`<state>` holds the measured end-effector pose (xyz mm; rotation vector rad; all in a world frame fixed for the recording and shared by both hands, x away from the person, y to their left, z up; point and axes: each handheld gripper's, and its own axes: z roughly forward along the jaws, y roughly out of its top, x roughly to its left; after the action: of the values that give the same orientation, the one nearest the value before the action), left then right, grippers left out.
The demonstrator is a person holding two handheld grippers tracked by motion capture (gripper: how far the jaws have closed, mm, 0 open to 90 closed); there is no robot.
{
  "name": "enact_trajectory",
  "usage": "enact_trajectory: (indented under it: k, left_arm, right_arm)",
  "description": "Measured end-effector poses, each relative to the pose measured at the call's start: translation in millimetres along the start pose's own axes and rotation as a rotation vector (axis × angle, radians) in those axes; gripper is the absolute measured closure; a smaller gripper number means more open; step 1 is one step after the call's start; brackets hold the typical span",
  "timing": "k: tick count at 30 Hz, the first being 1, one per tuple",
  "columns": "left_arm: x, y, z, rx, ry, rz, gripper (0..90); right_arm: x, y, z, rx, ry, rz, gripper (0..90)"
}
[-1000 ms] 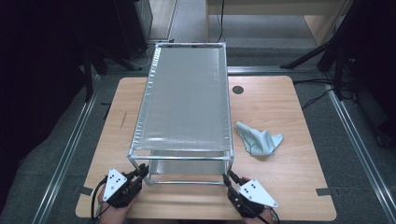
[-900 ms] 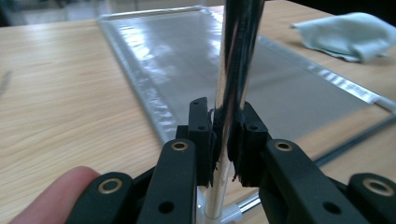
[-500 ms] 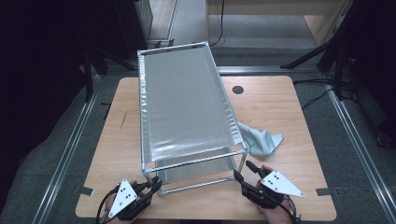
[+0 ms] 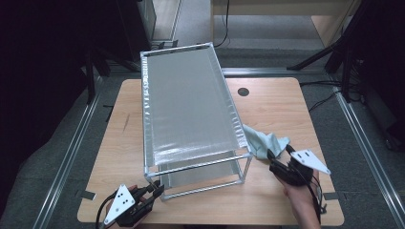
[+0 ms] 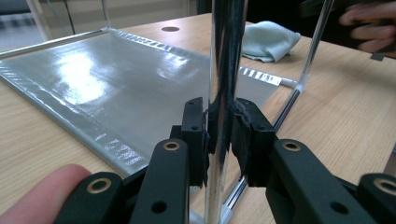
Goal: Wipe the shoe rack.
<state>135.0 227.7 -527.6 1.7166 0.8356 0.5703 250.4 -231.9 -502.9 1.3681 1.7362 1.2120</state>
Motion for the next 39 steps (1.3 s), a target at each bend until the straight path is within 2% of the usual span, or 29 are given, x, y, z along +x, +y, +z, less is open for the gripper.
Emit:
enact_trajectory:
  k: [2,4,5,6,7,9,11,13,14,15,16,17,20,22,24,25,27,29,31,32,33,34,35,36,37,39]
  left_arm:
    - [-0.3,0.3,0.1,0.0,0.003,0.005,76.5]
    - [1.6,0.2,0.9,0.002,-0.015,-0.018,79.0]
    - [1.6,0.2,0.9,0.002,-0.015,-0.018,79.4]
    - [1.4,0.2,1.7,-0.001,-0.016,-0.016,79.4]
    - [1.2,0.0,2.4,0.0,-0.019,-0.015,79.4]
    - [0.1,-0.1,4.0,0.001,-0.017,-0.01,79.2]
    - [-0.5,-0.2,4.7,0.002,-0.016,-0.007,78.6]
    - [0.1,-0.3,5.4,0.004,-0.021,-0.011,78.8]
    - [0.2,-0.1,5.8,0.004,-0.022,-0.012,78.8]
    - [0.1,0.3,6.2,0.005,-0.023,-0.014,78.9]
    - [0.1,0.3,6.2,0.005,-0.023,-0.014,79.1]
    - [0.6,2.0,7.2,0.009,-0.03,-0.004,79.1]
    - [1.6,3.7,9.2,0.01,-0.052,-0.02,79.0]
    - [-2.4,6.3,15.3,0.019,-0.066,-0.008,79.1]
    - [-6.2,8.6,19.7,0.029,-0.08,-0.005,79.8]
    - [-7.7,10.2,21.4,0.038,-0.084,0.005,80.1]
    - [-9.0,13.7,23.8,0.053,-0.106,0.006,80.3]
    - [-9.9,14.0,25.6,0.057,-0.112,-0.006,80.0]
    - [-10.8,11.9,26.1,0.039,-0.098,-0.034,79.0]
    - [-10.9,10.1,26.2,0.027,-0.078,-0.066,75.9]
    - [-10.9,7.7,26.0,0.008,-0.062,-0.116,70.1]
    - [-11.7,4.3,26.3,-0.013,-0.051,-0.171,67.9]
    - [-11.7,4.3,26.3,-0.013,-0.051,-0.171,65.4]
    - [-15.8,4.3,28.4,0.006,-0.039,-0.142,62.2]
    - [-18.6,5.1,29.0,0.014,-0.041,-0.109,60.0]
    - [-20.8,6.0,28.2,0.017,-0.053,-0.091,56.6]
  right_arm:
    - [0.9,2.6,21.8,0.04,-0.013,-0.005,29.3]
    - [2.5,4.3,43.3,0.108,-0.004,0.037,27.2]
    - [2.5,4.3,43.3,0.108,-0.004,0.037,27.2]
    - [5.5,2.9,64.5,0.189,0.056,0.055,22.4]
    - [7.2,1.5,70.3,0.212,0.036,0.039,23.8]
    - [7.9,-3.7,81.7,0.274,-0.036,0.008,33.7]
    - [3.6,-8.4,84.4,0.307,-0.078,-0.004,54.6]
    - [-3.5,-10.6,76.5,0.3,-0.089,-0.006,69.9]
    - [-8.1,-11.2,70.1,0.294,-0.088,0.002,73.3]
    - [-12.3,-11.8,61.8,0.283,-0.083,0.015,75.2]
    - [-12.3,-11.8,61.8,0.283,-0.083,0.015,75.2]
    - [-20.6,-14.8,38.6,0.251,-0.084,0.029,76.3]
    - [-27.7,-23.9,11.0,0.229,-0.102,0.039,75.1]
    - [-31.7,-28.1,-4.3,0.234,-0.102,0.046,63.2]
    - [-33.3,-24.8,-15.8,0.199,-0.122,0.014,40.6]
    - [-33.5,-21.5,-18.6,0.183,-0.14,-0.008,28.8]
    - [-34.0,-16.1,-17.1,0.175,-0.178,-0.013,17.9]
    - [-33.6,-17.6,-10.4,0.204,-0.148,0.005,15.0]
    - [-31.0,-23.8,-3.4,0.272,-0.127,0.0,14.4]
    - [-30.0,-27.1,-2.1,0.299,-0.131,-0.003,14.3]
    - [-29.4,-30.2,-2.7,0.31,-0.137,-0.002,14.5]
    - [-29.1,-33.0,-4.3,0.313,-0.137,-0.002,15.3]
    - [-29.1,-33.0,-4.3,0.313,-0.137,-0.002,15.3]
    - [-29.2,-39.7,-5.9,0.314,-0.131,-0.007,24.9]
    - [-29.9,-41.6,-5.0,0.313,-0.136,-0.011,27.5]
    - [-32.0,-45.7,-2.5,0.314,-0.156,0.002,37.5]
